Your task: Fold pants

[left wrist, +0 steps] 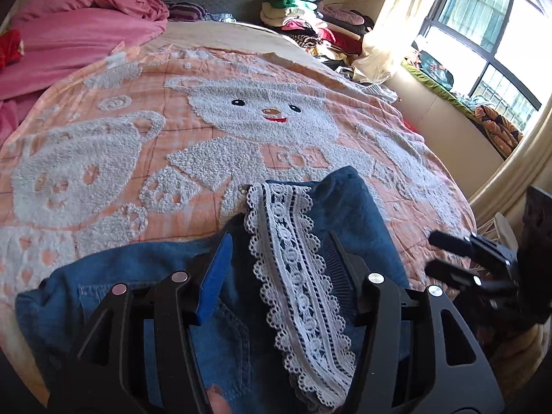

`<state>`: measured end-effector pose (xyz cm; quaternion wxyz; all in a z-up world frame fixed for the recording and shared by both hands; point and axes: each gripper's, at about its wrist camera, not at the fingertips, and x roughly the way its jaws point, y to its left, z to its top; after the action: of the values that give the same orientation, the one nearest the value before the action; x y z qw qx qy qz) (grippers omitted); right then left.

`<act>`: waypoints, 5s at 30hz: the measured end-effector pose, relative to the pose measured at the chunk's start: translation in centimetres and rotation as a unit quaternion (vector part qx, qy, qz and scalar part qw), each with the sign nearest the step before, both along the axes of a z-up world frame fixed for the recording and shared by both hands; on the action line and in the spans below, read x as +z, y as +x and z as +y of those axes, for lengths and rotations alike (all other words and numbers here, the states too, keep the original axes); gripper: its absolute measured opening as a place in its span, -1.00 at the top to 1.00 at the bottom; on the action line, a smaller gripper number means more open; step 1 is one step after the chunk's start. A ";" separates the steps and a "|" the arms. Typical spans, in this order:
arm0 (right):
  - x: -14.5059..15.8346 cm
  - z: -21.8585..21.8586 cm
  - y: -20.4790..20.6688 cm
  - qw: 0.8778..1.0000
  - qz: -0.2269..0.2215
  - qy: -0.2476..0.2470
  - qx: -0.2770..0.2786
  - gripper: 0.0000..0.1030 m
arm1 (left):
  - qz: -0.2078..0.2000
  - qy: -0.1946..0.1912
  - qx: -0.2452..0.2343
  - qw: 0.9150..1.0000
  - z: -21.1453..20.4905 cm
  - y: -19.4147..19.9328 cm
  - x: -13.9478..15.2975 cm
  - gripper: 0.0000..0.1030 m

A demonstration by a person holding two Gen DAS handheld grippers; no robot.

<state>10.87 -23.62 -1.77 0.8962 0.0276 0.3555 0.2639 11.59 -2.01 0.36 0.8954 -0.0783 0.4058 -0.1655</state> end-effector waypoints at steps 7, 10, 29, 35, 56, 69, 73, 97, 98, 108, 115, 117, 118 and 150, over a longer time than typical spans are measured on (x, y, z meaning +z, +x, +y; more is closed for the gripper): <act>-0.2 1.3 4.2 0.999 -0.005 -0.013 0.030 -0.06 | 0.008 0.015 -0.022 1.000 -2.8 -3.4 -1.7 0.08; -0.4 2.8 5.9 0.998 -0.003 -0.022 0.051 -0.06 | 0.023 0.004 -0.034 0.999 -3.5 -3.8 -2.7 0.08; -4.8 3.5 9.8 0.996 0.069 -0.039 0.037 -0.06 | 0.044 0.068 -0.019 0.997 -4.2 -3.8 -4.7 -0.11; -2.4 1.9 8.4 0.999 0.049 -0.005 0.019 -0.17 | 0.031 0.074 -0.009 0.997 -3.8 -4.0 -3.7 -0.19; 3.7 2.5 4.0 0.999 -0.029 0.001 0.026 -0.57 | -0.018 0.083 0.065 0.994 1.4 -5.5 0.9 -0.33; 6.1 8.0 3.0 0.995 -0.053 0.001 0.086 -0.60 | -0.017 0.083 0.143 0.986 8.0 -7.7 1.7 -0.42; 6.1 10.2 3.0 0.993 -0.053 -0.007 0.108 -0.60 | -0.007 0.081 0.161 0.984 9.6 -8.3 1.1 -0.45; 1.4 25.0 2.6 0.953 0.006 -0.094 0.288 -0.60 | 0.072 -0.048 0.189 0.978 14.3 -10.5 -5.4 -0.05; 1.2 25.6 2.6 0.950 0.010 -0.095 0.297 -0.60 | 0.074 -0.056 0.187 0.978 14.3 -10.3 -5.5 0.02; -1.3 30.6 3.2 0.921 0.051 -0.124 0.365 -0.60 | 0.079 -0.078 0.179 0.977 14.3 -9.3 -6.5 0.13; -3.6 32.6 4.1 0.905 0.091 -0.108 0.402 -0.28 | 0.083 -0.088 0.176 0.977 14.5 -8.8 -7.0 0.13; -3.7 32.6 4.2 0.902 0.098 -0.091 0.410 0.06 | 0.083 -0.089 0.174 0.977 14.5 -8.9 -7.0 0.11; -3.5 32.2 4.3 0.903 0.100 -0.079 0.410 0.08 | 0.081 -0.090 0.173 0.977 14.6 -9.1 -6.8 0.09; 2.9 6.6 7.9 0.946 0.054 0.152 0.280 -0.23 | 0.046 -0.165 0.010 0.985 0.9 -5.7 -1.0 0.00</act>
<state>18.76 -17.05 1.17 0.7508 0.0767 0.3523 0.5534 5.86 -1.13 -0.67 0.8521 -0.2366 0.4132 -0.2173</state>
